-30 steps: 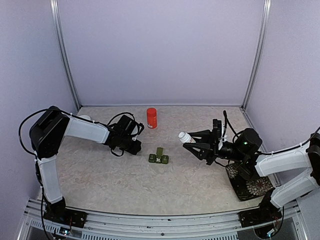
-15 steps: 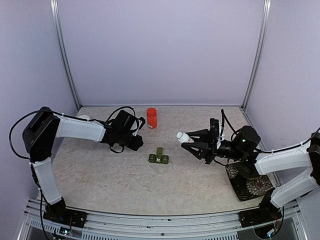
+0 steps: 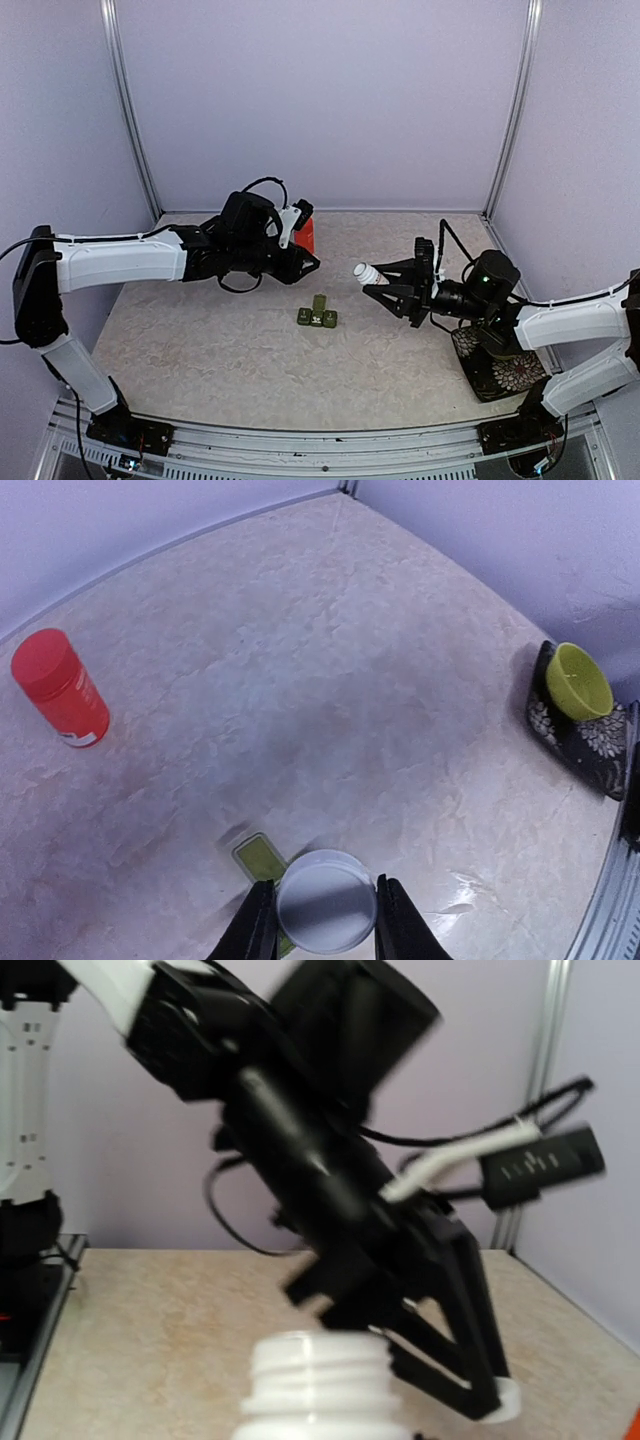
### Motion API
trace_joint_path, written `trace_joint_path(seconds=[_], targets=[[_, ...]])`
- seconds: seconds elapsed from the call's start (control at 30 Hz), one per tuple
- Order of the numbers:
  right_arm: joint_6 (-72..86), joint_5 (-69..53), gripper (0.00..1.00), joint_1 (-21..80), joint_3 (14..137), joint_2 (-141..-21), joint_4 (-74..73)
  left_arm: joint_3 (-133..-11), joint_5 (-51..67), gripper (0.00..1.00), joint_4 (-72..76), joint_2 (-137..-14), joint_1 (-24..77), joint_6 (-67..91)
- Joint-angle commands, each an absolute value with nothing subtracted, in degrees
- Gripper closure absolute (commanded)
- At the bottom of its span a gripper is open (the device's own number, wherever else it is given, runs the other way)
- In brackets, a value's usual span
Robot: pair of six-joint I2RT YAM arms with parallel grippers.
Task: Sort the pills into containers
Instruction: Screw the lid of the pill bottle onto the pill bottle.
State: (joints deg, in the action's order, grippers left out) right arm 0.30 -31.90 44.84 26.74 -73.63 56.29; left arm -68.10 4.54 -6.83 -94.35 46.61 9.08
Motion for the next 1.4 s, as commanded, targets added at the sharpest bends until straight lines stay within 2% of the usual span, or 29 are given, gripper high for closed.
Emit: trace_joint_path(seconds=[0.0,0.6,1.37], targets=[[-1.32,-28.47,1.0,44.52,27.05,-72.16,55.41,-70.79,8.99,0.73,-4.5,-91.44,49.47,11.96],[-6.52,-15.07,1.0,46.87,27.88,-73.52,53.45,-73.4,18.18,0.73,2.86,-89.29,54.31,20.78],[-8.49,-14.89,1.0,48.51,29.17,-73.1,52.74,-74.98,21.72,0.72,3.51,-92.02,55.02,24.21]])
